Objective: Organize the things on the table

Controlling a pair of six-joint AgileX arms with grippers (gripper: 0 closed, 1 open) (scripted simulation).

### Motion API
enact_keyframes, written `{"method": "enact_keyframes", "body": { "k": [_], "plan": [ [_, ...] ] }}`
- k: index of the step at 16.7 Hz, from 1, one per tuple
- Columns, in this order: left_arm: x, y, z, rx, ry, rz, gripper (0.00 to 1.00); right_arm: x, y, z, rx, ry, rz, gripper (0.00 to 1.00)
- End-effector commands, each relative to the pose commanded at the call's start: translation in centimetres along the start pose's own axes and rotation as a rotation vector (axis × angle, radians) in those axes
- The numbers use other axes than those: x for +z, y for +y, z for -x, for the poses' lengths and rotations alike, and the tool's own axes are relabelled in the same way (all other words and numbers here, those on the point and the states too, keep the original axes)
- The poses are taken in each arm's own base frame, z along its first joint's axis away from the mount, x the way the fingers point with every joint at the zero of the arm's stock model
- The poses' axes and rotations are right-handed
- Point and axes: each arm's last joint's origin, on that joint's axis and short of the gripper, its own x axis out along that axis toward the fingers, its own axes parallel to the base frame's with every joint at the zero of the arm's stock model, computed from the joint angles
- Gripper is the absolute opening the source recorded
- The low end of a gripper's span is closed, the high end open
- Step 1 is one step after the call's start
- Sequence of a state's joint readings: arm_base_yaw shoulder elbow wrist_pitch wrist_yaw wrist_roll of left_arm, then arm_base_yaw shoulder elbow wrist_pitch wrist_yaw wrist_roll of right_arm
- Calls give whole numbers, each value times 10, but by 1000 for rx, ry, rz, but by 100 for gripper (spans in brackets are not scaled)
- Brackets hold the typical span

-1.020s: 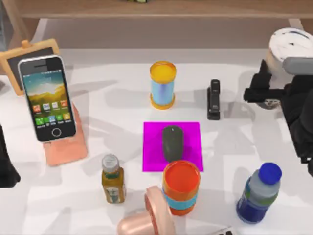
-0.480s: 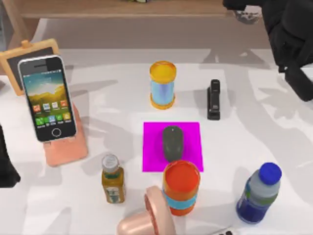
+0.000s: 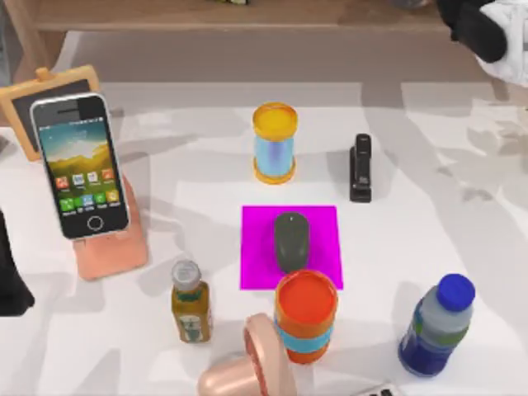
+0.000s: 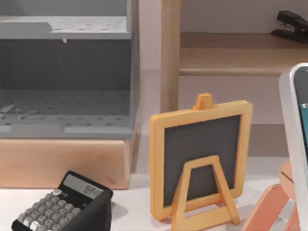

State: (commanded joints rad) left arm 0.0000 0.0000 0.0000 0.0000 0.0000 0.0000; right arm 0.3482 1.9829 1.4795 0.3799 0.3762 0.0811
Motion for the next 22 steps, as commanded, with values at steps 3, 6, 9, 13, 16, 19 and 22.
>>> {"method": "enact_keyframes", "body": {
  "k": [3, 6, 9, 13, 16, 19, 22],
  "plan": [
    [0, 0, 0, 0, 0, 0, 100, 3, 1, -12, -5, 61, 25, 0],
    [0, 0, 0, 0, 0, 0, 100, 4, 2, -16, -6, 84, 33, 0],
    [0, 0, 0, 0, 0, 0, 100, 4, 2, -16, -6, 84, 33, 0],
    [0, 0, 0, 0, 0, 0, 100, 5, 4, -14, -2, 82, 33, 0],
    [0, 0, 0, 0, 0, 0, 100, 4, 2, -16, -6, 84, 33, 0],
    [0, 0, 0, 0, 0, 0, 100, 4, 2, -16, -6, 84, 33, 8],
    [0, 0, 0, 0, 0, 0, 100, 4, 2, -16, -6, 84, 33, 30]
  ]
}}
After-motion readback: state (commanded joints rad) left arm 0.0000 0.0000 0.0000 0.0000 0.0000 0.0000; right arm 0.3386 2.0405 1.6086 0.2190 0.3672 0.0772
